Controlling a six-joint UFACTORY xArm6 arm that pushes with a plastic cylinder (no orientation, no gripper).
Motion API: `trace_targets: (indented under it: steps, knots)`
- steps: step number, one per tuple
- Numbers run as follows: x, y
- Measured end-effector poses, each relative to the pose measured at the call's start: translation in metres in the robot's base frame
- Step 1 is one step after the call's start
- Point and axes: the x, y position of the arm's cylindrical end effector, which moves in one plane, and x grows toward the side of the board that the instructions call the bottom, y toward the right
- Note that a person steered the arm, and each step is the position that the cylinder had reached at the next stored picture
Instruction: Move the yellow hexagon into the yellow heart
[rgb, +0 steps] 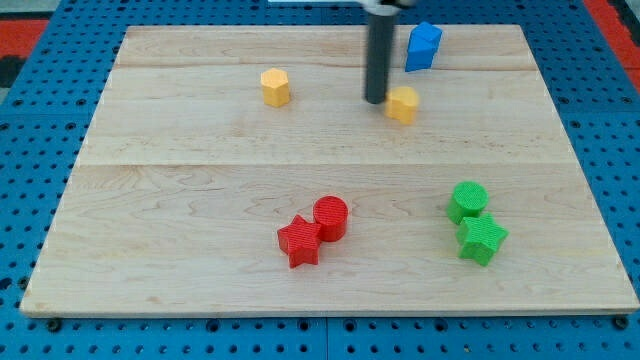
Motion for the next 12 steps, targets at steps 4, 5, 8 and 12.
trace_targets:
  steps: [4,5,8,12]
  knots:
    - [-0.016,-0.231]
    - [-0.037,-0.192]
    - [-0.042,-0.146]
    - [0.069,-0.142]
